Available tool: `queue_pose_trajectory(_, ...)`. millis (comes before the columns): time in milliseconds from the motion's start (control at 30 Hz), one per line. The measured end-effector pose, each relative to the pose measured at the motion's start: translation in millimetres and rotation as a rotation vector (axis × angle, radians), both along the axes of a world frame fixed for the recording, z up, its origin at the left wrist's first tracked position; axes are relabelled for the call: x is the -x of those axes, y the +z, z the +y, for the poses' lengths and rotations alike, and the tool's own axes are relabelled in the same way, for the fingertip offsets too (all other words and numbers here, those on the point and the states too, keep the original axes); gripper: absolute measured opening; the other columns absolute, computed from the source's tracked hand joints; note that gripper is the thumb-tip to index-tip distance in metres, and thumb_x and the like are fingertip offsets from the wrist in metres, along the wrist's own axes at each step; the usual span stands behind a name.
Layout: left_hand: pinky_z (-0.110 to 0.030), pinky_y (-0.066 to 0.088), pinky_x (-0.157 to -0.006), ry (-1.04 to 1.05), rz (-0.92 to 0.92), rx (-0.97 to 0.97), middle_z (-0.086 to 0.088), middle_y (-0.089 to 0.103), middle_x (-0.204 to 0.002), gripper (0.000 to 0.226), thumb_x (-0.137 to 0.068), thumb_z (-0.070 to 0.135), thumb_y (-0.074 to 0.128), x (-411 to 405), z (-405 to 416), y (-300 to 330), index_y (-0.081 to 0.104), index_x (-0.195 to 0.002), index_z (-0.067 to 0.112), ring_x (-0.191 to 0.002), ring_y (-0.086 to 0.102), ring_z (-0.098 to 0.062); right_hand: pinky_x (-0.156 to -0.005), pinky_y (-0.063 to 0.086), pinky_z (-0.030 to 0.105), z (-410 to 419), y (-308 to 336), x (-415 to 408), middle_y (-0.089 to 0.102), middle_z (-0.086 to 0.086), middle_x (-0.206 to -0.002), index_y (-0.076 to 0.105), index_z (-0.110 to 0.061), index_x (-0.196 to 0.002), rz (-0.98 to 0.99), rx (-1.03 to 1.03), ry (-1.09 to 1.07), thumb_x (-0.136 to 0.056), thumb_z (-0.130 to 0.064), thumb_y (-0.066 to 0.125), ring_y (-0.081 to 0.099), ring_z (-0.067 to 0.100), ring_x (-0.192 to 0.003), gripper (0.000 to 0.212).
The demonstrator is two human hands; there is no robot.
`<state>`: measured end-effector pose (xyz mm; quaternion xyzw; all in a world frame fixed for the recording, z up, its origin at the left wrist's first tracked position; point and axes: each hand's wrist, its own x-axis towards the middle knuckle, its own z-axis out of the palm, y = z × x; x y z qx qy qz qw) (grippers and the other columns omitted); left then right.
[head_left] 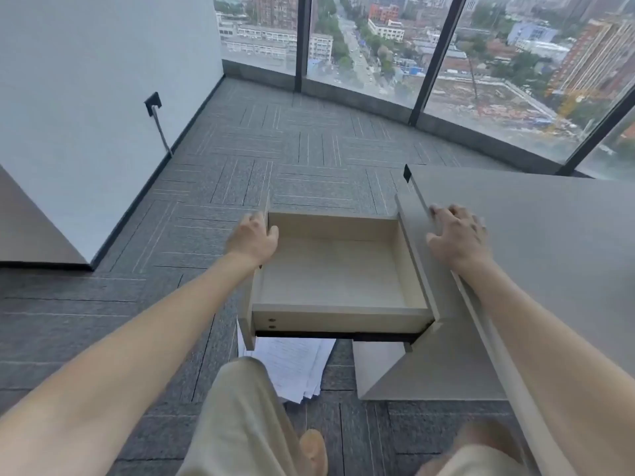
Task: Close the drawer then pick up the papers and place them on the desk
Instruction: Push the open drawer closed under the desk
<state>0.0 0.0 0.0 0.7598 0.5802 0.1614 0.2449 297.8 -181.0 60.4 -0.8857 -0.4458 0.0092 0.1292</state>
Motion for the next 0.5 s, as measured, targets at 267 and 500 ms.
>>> queue_pose_trajectory(267,-0.03,0.05,-0.062,0.323,-0.608,0.555,-0.014,0.067,-0.095,0.027,-0.099,0.002,0.038,30,7,-26,0.063,-0.105,0.012,-0.072,0.061,-0.025,-0.122,0.013,0.052,0,-2,-1,0.044,0.014,-0.145,0.046,-0.027,-0.142,-0.037,0.049,-0.002,-0.082,-0.026,0.057,0.034,0.036,-0.141,0.062)
queue_pose_trajectory(500,-0.041,0.055,-0.067,0.428,-0.699,0.525,-0.014,0.071,-0.088,0.027,-0.093,-0.001,0.051,27,-1,-41,0.067,-0.105,0.017,-0.07,0.064,-0.029,-0.121,0.015,0.055,1,-5,-4,0.042,0.016,-0.148,0.044,-0.026,-0.143,-0.067,0.073,0.008,-0.082,-0.029,0.055,0.032,0.038,-0.143,0.062)
